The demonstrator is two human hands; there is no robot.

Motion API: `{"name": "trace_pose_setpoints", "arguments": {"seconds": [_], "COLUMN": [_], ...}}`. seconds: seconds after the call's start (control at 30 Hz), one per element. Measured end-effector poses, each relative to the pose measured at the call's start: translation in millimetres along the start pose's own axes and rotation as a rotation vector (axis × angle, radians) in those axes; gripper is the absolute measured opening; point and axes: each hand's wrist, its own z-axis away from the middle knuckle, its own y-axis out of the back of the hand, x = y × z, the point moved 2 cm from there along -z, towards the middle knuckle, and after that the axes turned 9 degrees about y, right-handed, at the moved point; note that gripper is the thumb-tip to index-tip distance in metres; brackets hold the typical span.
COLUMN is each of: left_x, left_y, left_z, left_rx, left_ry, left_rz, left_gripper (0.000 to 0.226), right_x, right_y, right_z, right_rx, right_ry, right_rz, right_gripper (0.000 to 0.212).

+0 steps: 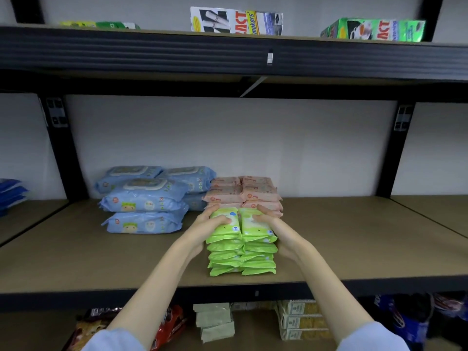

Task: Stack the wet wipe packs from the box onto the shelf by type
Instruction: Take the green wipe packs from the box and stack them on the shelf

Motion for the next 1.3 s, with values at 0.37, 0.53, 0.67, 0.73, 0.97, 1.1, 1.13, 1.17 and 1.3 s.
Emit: {"name": "trace_pose_setpoints", "arguments": {"seconds": [0.37, 0.53, 0.67, 0.73, 0.97, 1.1, 1.13, 1.17, 1.3], "left_x": [-2.6, -3.4, -2.3, -2.2, -7.4, -5.2, -4.9, -5.1, -11.7], "left_y": [-7.5, -11.3, -11.8, -9.3, -7.3, -12.9, -13.5, -13.8, -13.0], "left_z": [7.4, 6.5, 4.8, 5.9, 10.9, 13.2, 13.6, 14.0, 13.9], "left_rx": [-0.04, -0.05, -0.053, -0.065, -0.094, -0.092, -0.081, -0.071, -0.046], "left_ry": [-0.018, -0.011, 0.005, 0.0, -0.021, -0.012, -0.013, -0.017, -0.047], "left_rz": [-0.034, -0.093, -0.114, -0.068, 0.014, -0.027, -0.025, -0.016, 0.05], "left_gripper": [0.059, 0.058, 0.061, 0.068, 0.105, 0.103, 0.105, 0.106, 0.085], "right_x": [-6.8, -14.5, -13.8, -11.5, -8.0, -4.2, -4.7, -6.2, -4.8], "right_y": [-1.2, -6.2, -3.3, -0.9, -1.6, -4.8, -4.4, -3.8, 0.2], "right_z": [-0.2, 5.2, 8.9, 7.7, 2.4, 3.0, 4.1, 6.1, 10.0], "right_rx": [-0.07, -0.112, -0.107, -0.075, -0.02, -0.004, 0.004, 0.01, 0.024], "right_ry": [-0.03, -0.072, -0.066, -0.041, -0.038, -0.025, -0.027, -0.027, -0.013], "right_rz": [0.115, 0.119, 0.078, 0.054, 0.067, 0.146, 0.14, 0.127, 0.083], "right_gripper": [0.06, 0.06, 0.06, 0.071, 0.109, 0.067, 0.068, 0.07, 0.077]}}
